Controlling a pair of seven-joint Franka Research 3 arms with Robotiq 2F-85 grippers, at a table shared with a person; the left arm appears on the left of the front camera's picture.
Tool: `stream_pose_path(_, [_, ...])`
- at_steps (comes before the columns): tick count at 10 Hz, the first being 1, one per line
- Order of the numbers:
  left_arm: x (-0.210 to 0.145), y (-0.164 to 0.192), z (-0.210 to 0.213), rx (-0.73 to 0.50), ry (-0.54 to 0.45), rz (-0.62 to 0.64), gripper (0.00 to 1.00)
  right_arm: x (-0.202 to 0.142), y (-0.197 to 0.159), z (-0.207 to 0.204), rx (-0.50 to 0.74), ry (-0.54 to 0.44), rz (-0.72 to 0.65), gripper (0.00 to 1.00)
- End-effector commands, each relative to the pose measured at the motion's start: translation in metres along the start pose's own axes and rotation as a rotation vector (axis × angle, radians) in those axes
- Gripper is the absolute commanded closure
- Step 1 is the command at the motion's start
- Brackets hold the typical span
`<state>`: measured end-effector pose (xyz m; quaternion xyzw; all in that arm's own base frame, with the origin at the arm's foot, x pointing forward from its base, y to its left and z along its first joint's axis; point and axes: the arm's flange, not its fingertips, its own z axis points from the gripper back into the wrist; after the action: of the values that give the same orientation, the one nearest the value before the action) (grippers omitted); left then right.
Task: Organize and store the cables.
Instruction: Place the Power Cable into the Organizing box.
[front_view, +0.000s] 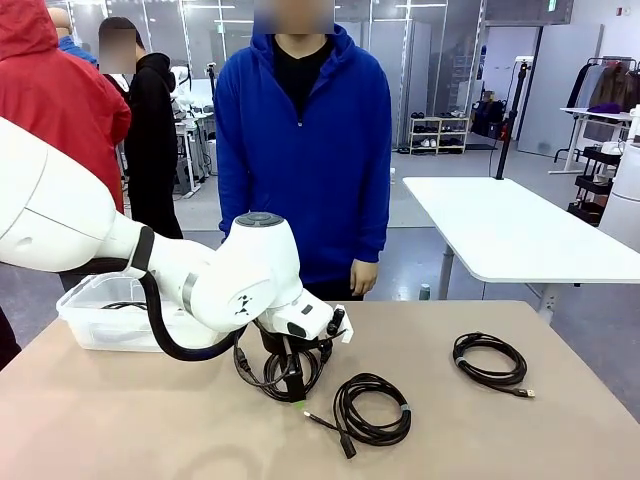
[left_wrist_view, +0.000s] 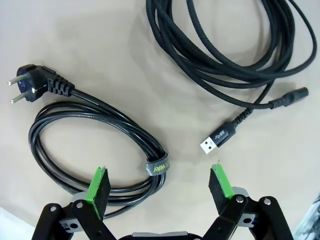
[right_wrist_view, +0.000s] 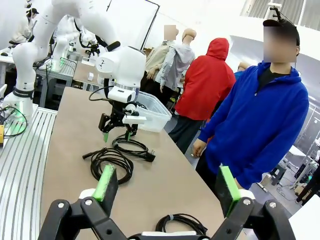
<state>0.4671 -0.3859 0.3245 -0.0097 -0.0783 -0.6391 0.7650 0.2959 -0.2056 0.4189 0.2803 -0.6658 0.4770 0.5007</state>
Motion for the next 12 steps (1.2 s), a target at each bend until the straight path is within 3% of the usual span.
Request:
stream_pose_path(1, [0.007, 0.004, -0.005, -0.003, 0.028, 0.026, 0.0, 0.0, 0.001, 0.001, 0.0, 0.008, 0.021, 0.0])
stream_pose_path(3, [0.006, 0.014, -0.013, -0.001, -0.001, 0.015, 0.0, 0.0, 0.001, 0.001, 0.0, 0.008, 0.021, 0.0])
stream_pose_path(6, [-0.002, 0.023, -0.011, 0.033, 0.009, -0.015, 0.91, 0.0, 0.001, 0.001, 0.0, 0.008, 0.021, 0.0])
stream_pose_path(7, [-0.005, 0.024, -0.013, 0.004, 0.015, 0.001, 1.0, 0.0, 0.001, 0.001, 0.0, 0.008, 0.021, 0.0])
stream_pose_path(10, [-0.003, 0.02, -0.019, -0.123, -0.038, -0.029, 0.96, 0.0, 0.001, 0.001, 0.0, 0.008, 0.021, 0.0])
stream_pose_path(12, [-0.001, 0.022, -0.018, -0.13, -0.039, -0.033, 1.0, 0.0, 0.001, 0.001, 0.0, 0.008, 0.021, 0.0])
